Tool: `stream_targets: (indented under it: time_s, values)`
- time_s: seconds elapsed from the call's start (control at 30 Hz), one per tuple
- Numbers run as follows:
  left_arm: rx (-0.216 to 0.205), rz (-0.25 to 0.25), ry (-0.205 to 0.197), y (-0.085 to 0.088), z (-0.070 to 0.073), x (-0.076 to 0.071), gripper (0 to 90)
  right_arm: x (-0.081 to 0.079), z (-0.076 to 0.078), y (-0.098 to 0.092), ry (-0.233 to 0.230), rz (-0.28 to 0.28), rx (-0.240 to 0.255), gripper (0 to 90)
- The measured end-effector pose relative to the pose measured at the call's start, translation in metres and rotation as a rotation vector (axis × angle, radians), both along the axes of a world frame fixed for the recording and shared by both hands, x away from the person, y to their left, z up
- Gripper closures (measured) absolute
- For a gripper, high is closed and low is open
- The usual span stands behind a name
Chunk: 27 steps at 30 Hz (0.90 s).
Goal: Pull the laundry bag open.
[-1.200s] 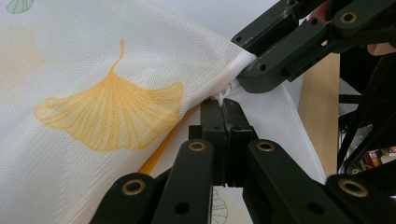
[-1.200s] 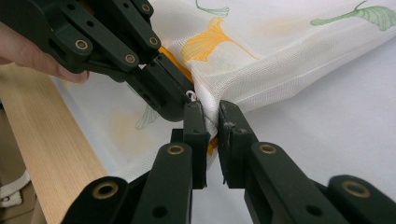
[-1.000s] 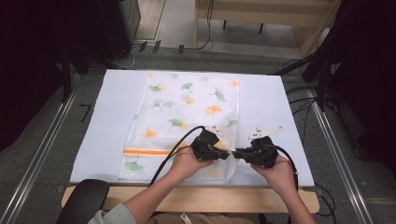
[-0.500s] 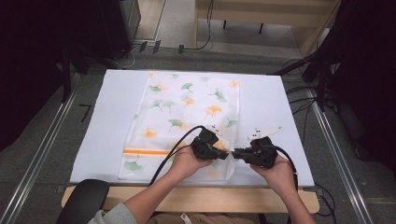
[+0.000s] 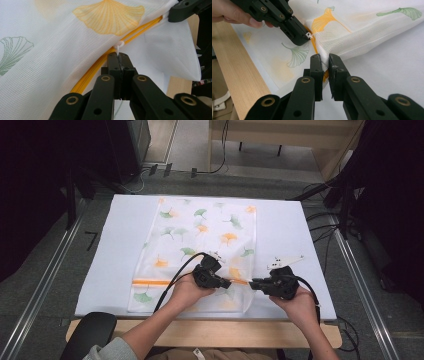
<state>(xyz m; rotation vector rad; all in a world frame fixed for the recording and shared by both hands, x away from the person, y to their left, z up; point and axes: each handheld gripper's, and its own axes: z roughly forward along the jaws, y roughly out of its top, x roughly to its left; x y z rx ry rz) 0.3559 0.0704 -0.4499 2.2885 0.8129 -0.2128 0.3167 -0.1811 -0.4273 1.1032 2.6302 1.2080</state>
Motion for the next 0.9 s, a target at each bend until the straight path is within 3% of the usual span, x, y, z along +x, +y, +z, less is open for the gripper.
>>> stream_targets:
  time_s: [0.37,0.9]
  values:
    - [-0.009,-0.002,0.006,-0.0035,0.0000,-0.0028,90.0,0.0000,-0.0002,-0.0016,0.003,-0.006,-0.006,84.3]
    - [0.009,-0.007,0.024,-0.0003,-0.0007,-0.0003,90.0,-0.0002,-0.0005,-0.0020,0.007,-0.008,-0.008,84.2]
